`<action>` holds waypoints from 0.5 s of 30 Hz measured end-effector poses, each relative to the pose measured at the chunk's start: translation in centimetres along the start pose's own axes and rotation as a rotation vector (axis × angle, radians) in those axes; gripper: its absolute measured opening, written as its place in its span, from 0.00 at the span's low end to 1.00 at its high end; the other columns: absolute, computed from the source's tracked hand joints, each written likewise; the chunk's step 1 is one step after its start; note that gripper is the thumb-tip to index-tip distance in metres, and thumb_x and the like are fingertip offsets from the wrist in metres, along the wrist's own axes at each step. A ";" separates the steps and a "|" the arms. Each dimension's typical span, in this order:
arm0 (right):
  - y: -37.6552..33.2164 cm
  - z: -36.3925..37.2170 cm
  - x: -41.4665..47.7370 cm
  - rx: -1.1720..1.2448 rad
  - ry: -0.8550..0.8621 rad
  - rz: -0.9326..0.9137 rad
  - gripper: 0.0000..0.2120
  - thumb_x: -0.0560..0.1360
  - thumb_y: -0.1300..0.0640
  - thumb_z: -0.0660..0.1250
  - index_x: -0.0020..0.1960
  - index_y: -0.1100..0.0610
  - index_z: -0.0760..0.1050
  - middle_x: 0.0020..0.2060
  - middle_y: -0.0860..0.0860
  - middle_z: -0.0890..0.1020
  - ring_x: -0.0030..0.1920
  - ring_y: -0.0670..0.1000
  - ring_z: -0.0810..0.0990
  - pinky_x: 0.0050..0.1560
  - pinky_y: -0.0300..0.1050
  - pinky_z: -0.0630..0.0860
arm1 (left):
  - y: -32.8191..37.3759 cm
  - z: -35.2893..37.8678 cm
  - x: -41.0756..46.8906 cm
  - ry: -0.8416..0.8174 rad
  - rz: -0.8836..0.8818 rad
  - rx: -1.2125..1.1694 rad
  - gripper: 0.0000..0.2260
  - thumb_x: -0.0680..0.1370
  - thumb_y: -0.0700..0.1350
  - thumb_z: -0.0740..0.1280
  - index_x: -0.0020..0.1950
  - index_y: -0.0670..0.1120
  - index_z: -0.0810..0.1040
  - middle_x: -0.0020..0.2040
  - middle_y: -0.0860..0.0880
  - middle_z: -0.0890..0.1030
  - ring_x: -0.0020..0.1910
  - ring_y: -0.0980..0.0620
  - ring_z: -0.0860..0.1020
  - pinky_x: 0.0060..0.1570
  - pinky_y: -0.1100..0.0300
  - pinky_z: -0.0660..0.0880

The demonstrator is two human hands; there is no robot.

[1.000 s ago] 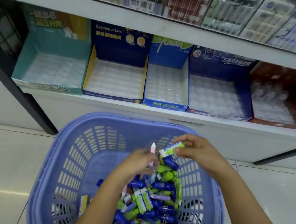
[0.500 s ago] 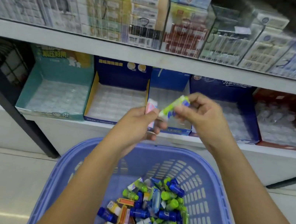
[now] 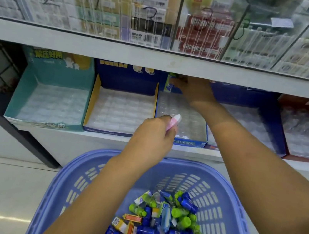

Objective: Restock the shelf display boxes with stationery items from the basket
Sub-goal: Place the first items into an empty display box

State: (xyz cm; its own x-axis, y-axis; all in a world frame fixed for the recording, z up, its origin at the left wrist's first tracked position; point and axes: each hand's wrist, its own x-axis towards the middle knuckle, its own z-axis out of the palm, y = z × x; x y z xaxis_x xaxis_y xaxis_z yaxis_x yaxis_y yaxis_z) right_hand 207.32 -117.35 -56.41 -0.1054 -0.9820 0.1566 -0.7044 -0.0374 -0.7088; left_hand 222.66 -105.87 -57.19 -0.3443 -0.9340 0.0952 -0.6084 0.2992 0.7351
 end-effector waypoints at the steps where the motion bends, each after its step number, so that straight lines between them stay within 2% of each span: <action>1: 0.0 -0.1 0.1 0.009 -0.008 -0.010 0.11 0.76 0.53 0.66 0.52 0.61 0.77 0.44 0.50 0.77 0.46 0.46 0.73 0.39 0.29 0.62 | 0.1 0.0 0.0 -0.006 -0.006 0.002 0.19 0.81 0.52 0.57 0.32 0.50 0.61 0.28 0.50 0.66 0.27 0.52 0.66 0.27 0.60 0.60; 3: 0.0 -0.2 0.3 0.026 0.000 -0.033 0.10 0.76 0.53 0.67 0.51 0.59 0.77 0.44 0.49 0.76 0.48 0.46 0.74 0.43 0.29 0.63 | 0.3 0.0 0.0 -0.015 -0.017 0.012 0.18 0.82 0.51 0.57 0.32 0.49 0.61 0.29 0.50 0.67 0.28 0.50 0.66 0.29 0.57 0.61; 7: -0.1 0.2 0.8 0.041 -0.042 -0.039 0.10 0.76 0.53 0.67 0.51 0.60 0.77 0.46 0.52 0.79 0.48 0.47 0.76 0.50 0.36 0.68 | 0.7 -0.1 -0.1 -0.021 -0.025 0.034 0.18 0.82 0.51 0.57 0.33 0.49 0.61 0.29 0.50 0.66 0.29 0.49 0.66 0.31 0.56 0.61; 12: 0.0 -0.2 1.2 -0.025 -0.053 -0.068 0.13 0.75 0.53 0.68 0.55 0.61 0.76 0.51 0.56 0.80 0.53 0.53 0.77 0.52 0.40 0.69 | 0.7 -0.2 0.0 -0.011 -0.034 0.020 0.18 0.82 0.51 0.56 0.32 0.50 0.59 0.29 0.52 0.65 0.28 0.54 0.64 0.28 0.60 0.59; 15: 0.2 0.0 0.9 -0.035 -0.066 -0.070 0.11 0.74 0.56 0.69 0.54 0.61 0.77 0.51 0.56 0.81 0.52 0.52 0.78 0.53 0.41 0.71 | 0.8 -0.2 0.0 -0.012 -0.033 0.025 0.19 0.82 0.51 0.55 0.32 0.51 0.58 0.29 0.52 0.65 0.28 0.54 0.64 0.28 0.59 0.60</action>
State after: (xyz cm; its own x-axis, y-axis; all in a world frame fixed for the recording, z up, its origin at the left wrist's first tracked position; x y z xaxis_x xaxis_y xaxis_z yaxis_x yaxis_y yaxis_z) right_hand 207.08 -118.21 -56.38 -0.0090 -0.9873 0.1584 -0.7325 -0.1014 -0.6732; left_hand 222.31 -105.67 -56.49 -0.3323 -0.9411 0.0627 -0.6372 0.2730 0.7207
